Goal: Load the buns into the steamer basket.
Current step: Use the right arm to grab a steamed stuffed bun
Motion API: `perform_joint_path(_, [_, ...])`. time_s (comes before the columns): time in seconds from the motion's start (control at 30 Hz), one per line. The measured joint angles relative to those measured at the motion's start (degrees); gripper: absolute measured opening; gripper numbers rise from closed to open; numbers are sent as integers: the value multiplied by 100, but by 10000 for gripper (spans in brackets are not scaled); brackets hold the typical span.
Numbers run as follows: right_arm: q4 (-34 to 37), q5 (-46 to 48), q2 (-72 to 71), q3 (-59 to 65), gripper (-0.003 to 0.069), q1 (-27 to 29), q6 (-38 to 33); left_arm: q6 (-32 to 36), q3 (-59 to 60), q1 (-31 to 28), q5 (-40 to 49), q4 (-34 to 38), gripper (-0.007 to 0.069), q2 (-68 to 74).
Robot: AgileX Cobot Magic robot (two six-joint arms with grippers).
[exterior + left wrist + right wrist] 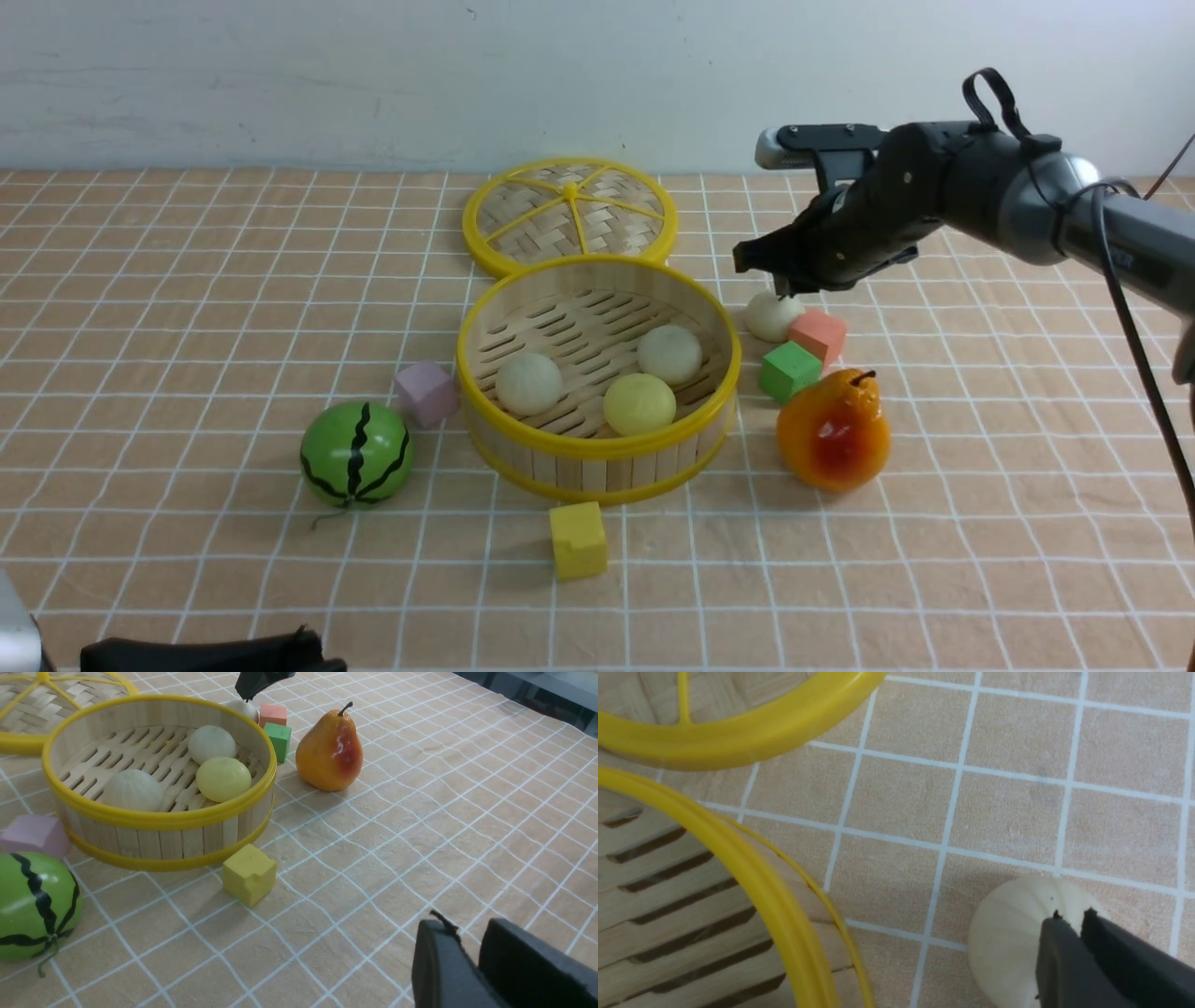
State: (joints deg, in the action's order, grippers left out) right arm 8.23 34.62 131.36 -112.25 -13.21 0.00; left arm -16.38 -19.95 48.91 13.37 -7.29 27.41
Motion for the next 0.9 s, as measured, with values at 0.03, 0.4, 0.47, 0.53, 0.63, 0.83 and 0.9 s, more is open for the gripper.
perform_joint_path(0.03, [0,16,-12,-19,123,0,0,0,0,0,0,0,132,0])
perform_joint_path(0.4, [0,-395,65,-75,302,0,0,0,0,0,0,0,137,0])
perform_joint_path(0.47, [0,-408,127,-82,293,0,0,0,0,0,0,0,137,0])
perform_joint_path(0.53, [0,-401,180,-82,289,6,0,0,0,0,0,0,137,0])
perform_joint_path(0.63, [0,-408,307,-82,284,39,0,0,0,0,0,0,137,0])
perform_joint_path(0.83, [4,-471,332,-82,283,61,0,0,0,0,0,0,139,0])
perform_joint_path(0.9, [12,-472,332,-82,279,61,0,0,0,0,0,0,141,0])
